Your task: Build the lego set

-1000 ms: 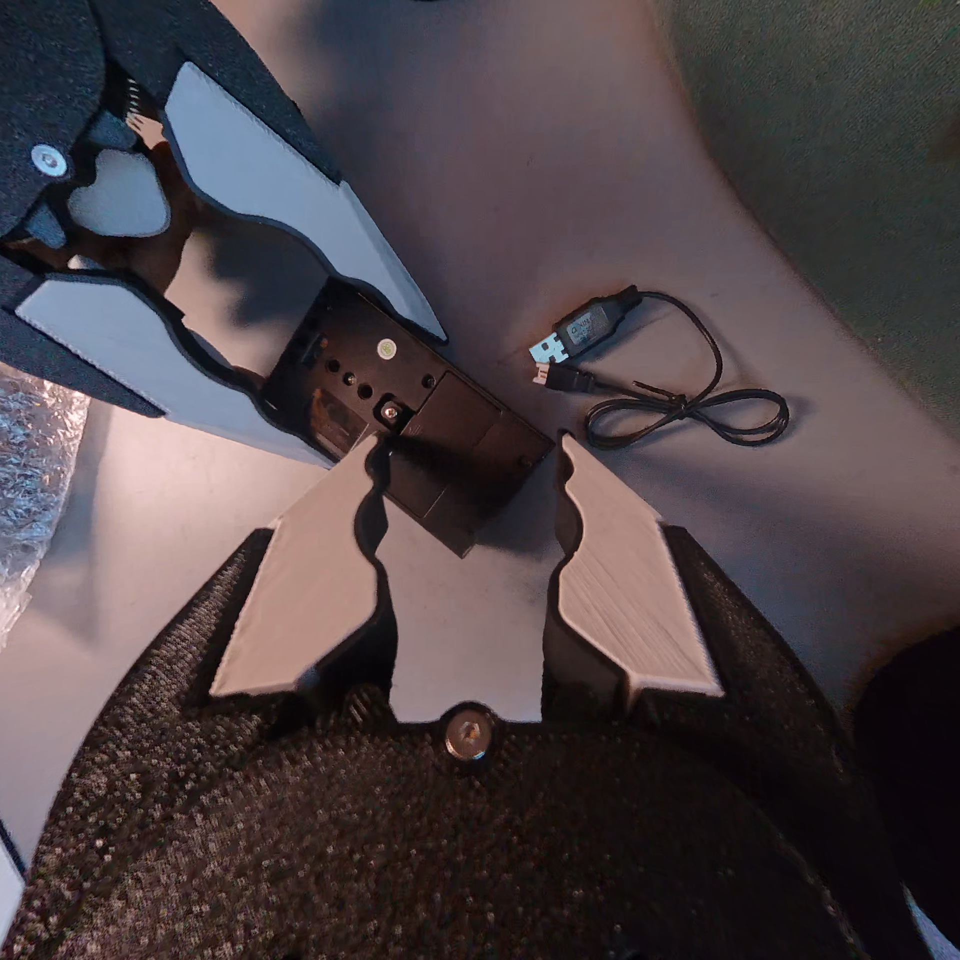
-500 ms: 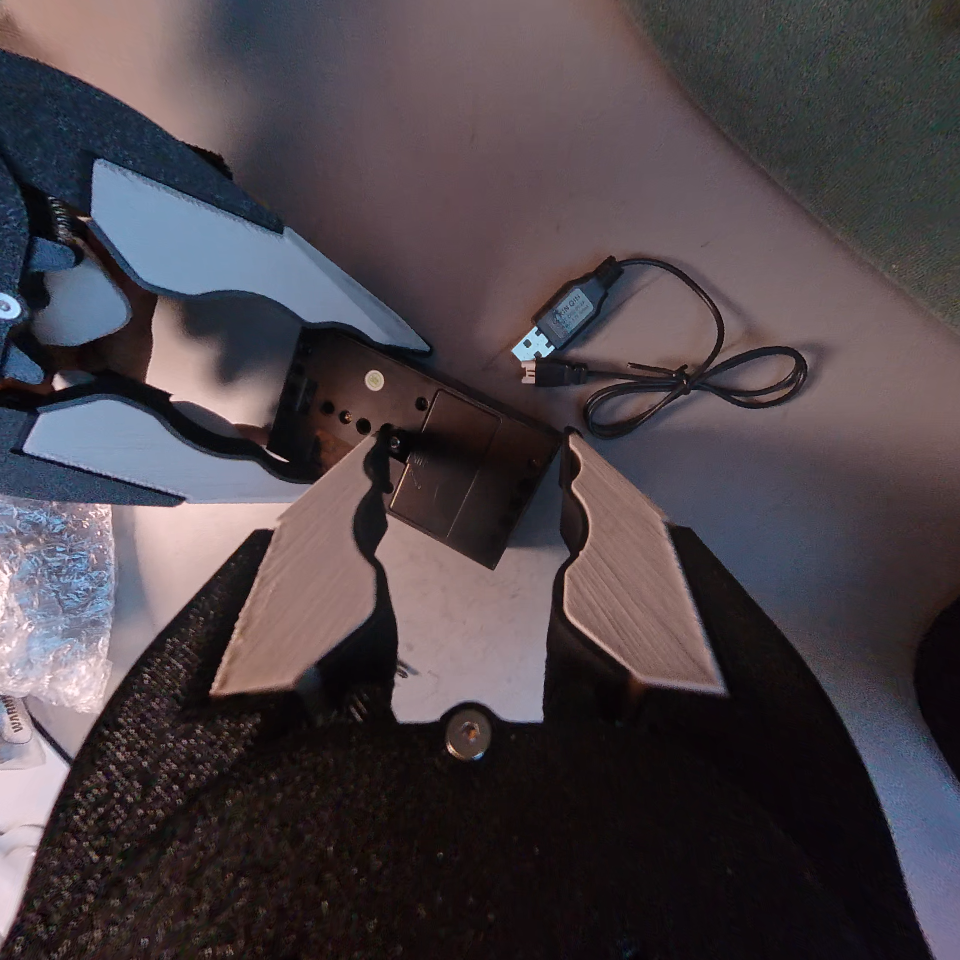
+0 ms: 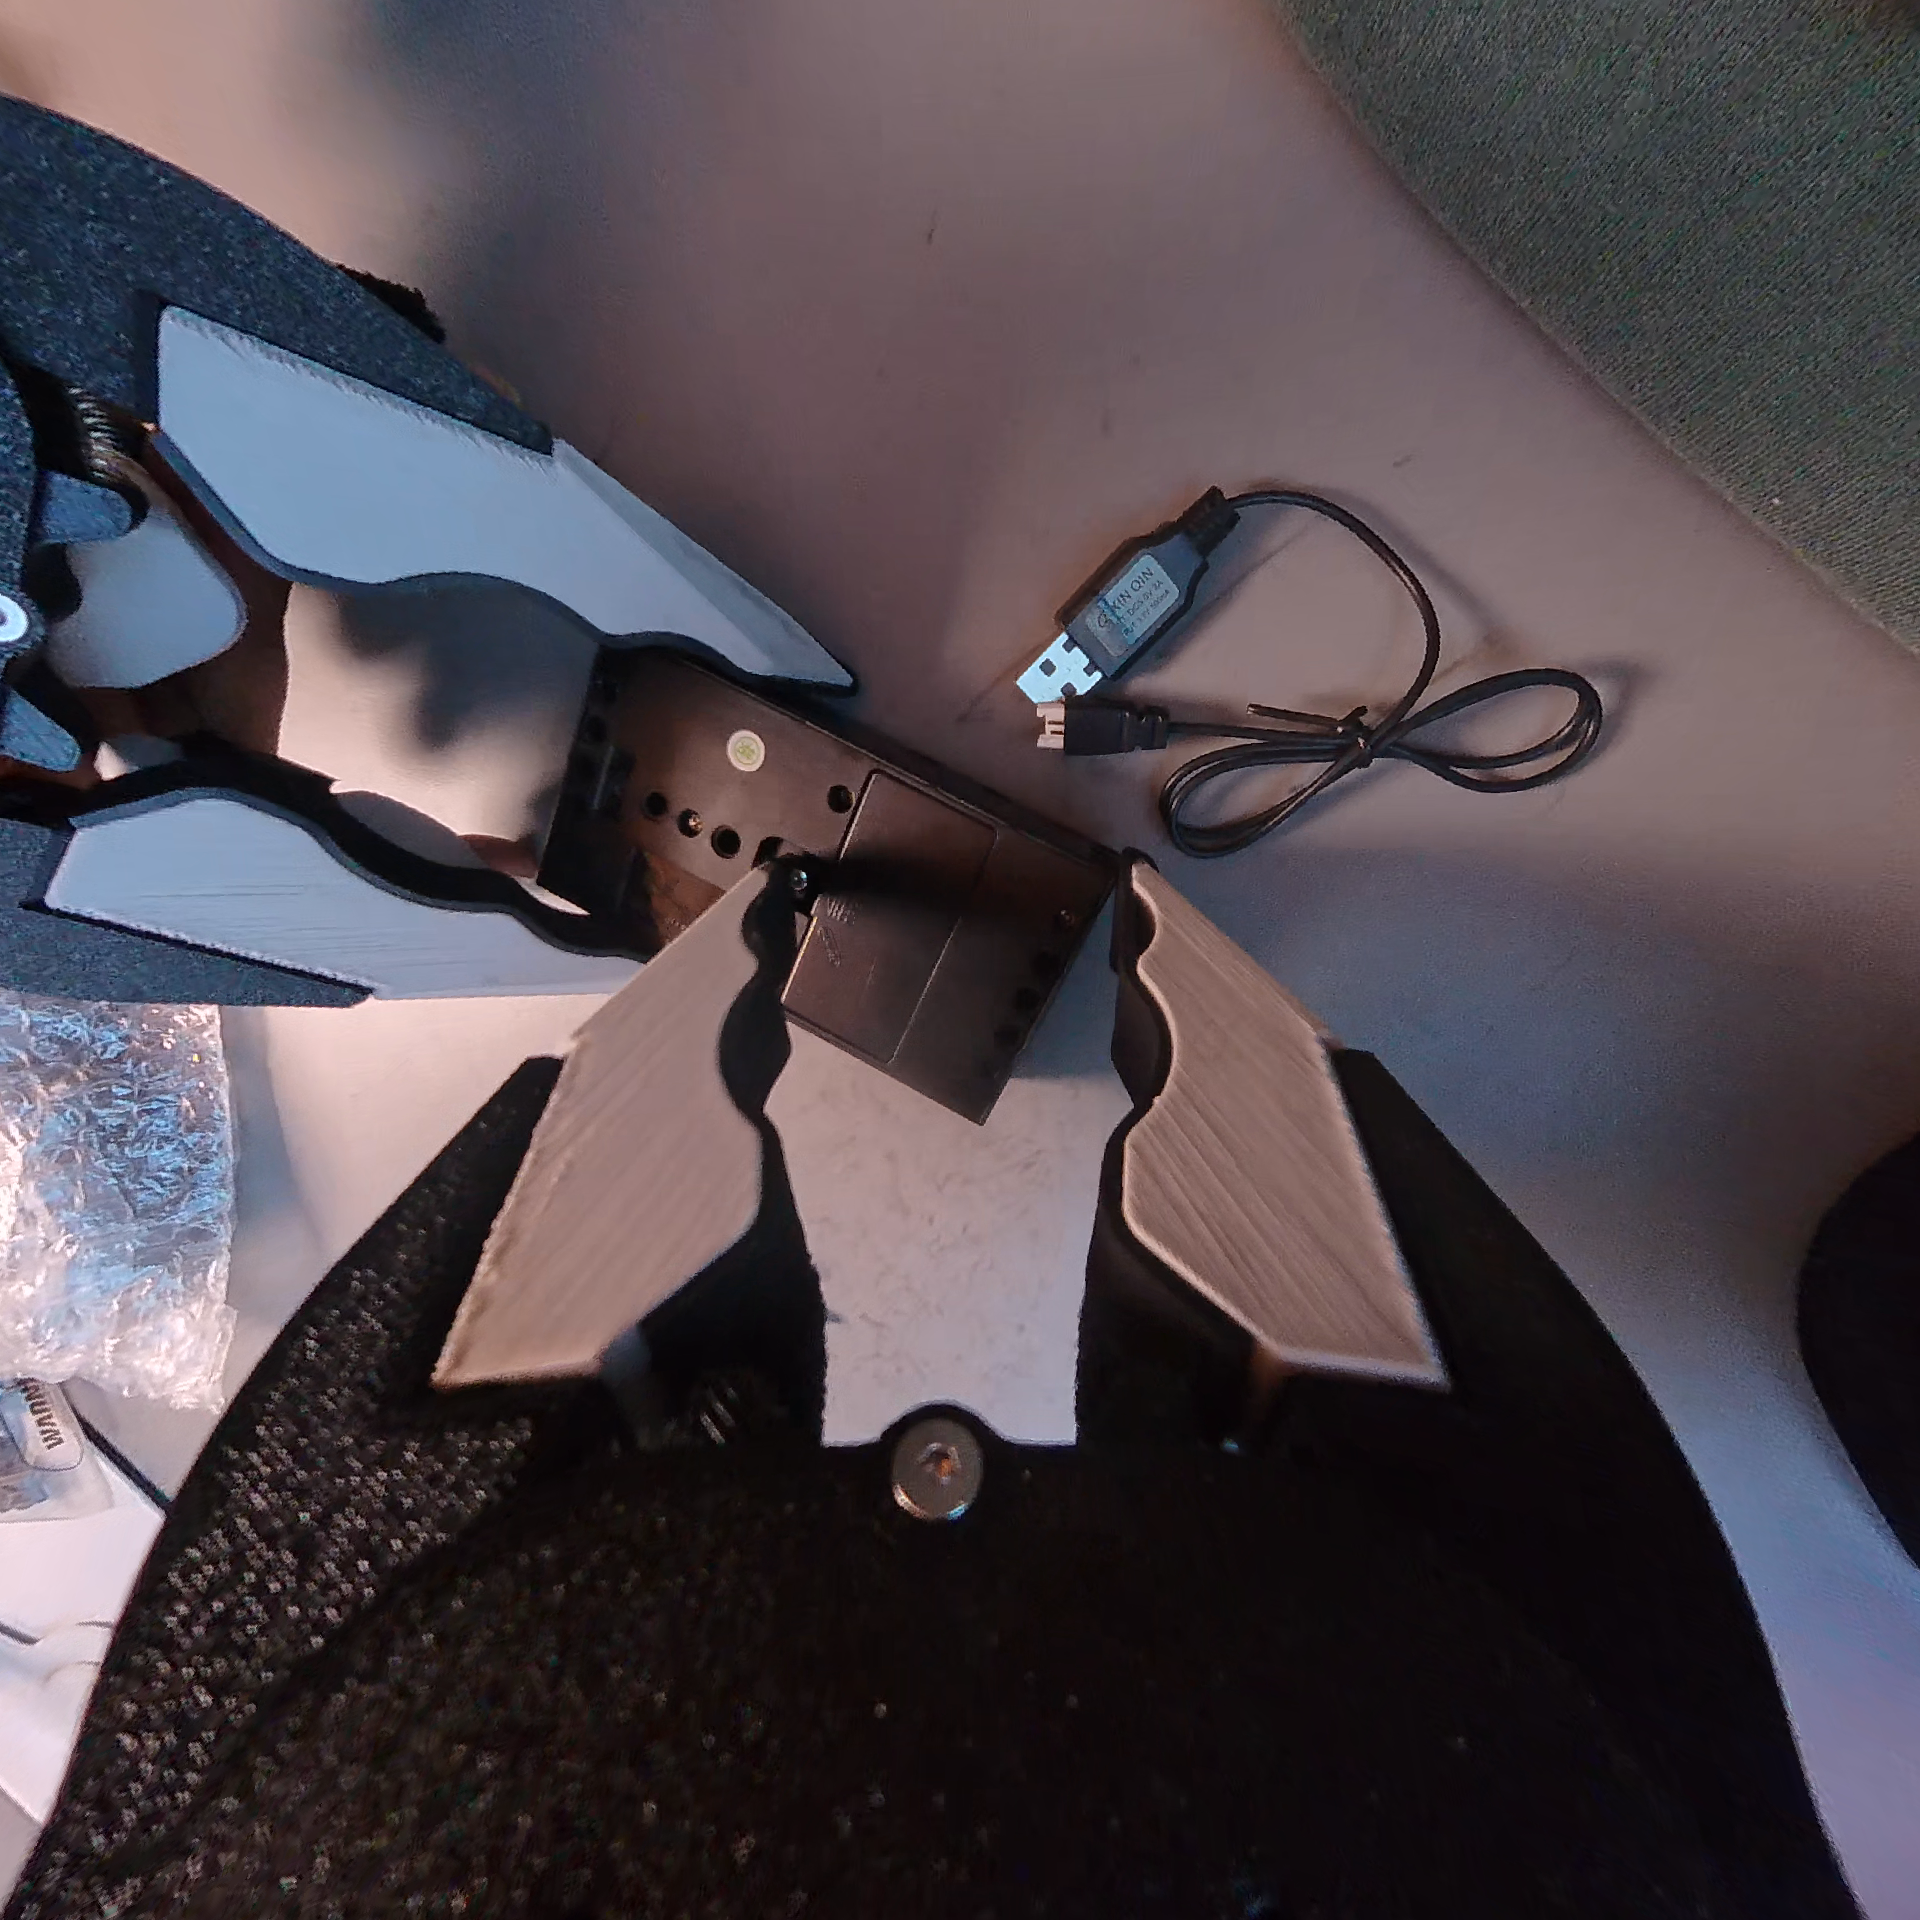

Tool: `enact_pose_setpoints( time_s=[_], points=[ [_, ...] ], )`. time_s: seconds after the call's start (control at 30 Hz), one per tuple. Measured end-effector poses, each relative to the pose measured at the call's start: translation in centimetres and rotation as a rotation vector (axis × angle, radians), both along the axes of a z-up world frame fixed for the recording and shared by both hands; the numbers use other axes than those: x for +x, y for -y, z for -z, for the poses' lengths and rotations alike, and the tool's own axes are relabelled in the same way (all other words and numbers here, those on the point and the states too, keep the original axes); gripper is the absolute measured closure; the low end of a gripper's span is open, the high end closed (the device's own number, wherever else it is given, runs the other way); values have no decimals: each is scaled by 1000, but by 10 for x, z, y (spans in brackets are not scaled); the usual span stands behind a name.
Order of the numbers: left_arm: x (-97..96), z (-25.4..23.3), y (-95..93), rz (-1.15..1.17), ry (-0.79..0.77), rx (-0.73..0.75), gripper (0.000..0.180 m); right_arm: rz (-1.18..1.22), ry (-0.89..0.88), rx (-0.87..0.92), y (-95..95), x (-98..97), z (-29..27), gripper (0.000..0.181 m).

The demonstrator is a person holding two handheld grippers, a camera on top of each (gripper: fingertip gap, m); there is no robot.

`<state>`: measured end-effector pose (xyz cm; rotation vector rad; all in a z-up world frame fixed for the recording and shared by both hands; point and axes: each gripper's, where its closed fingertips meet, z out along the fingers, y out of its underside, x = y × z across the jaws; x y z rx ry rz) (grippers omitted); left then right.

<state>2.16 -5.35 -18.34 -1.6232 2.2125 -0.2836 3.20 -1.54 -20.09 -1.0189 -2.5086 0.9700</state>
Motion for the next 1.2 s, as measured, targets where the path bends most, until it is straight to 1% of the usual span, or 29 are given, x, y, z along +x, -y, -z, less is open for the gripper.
enact_pose_setpoints(
  time_s=[0.07, 0.27, 0.3, 0.4, 0.47, 0.53, 0.6, 0.83, 1.0, 1.13, 1.2],
  points=[
    [0, -1, 0, -8, 8, 5, 120, 1, 0, -1, 0, 0, 0, 116],
    [1, -5, 3, -56, 95, 3, 121, -3, 1, -5, 2, 0, 0, 116],
    [1, -5, 7, -53, 102, -8, 134, -8, 2, -7, 3, 0, 0, 116],
    [-1, -8, 11, -67, 136, 17, 150, 8, 6, 3, -2, 2, 0, 116],
    [-3, -9, 14, -88, 156, 13, 154, 14, -2, -1, -2, 2, 0, 116],
    [-4, -8, 14, -106, 170, 8, 154, 11, 5, 9, -2, 1, 0, 116],
    [-4, -9, 13, -128, 187, -2, 152, 12, 6, 9, -2, 2, 0, 116],
    [1, -22, 6, -203, 276, -55, 132, 20, 7, 14, -2, 2, 0, 116],
    [2, -12, 3, -200, 222, -60, 122, 20, 6, 16, -2, 2, 0, 116],
    [6, -7, 0, -147, 166, -53, 110, 17, 7, 16, -2, 2, 0, 116],
    [6, -5, -1, -105, 125, -55, 108, 16, 6, 15, -2, 2, 0, 116]
  ],
)
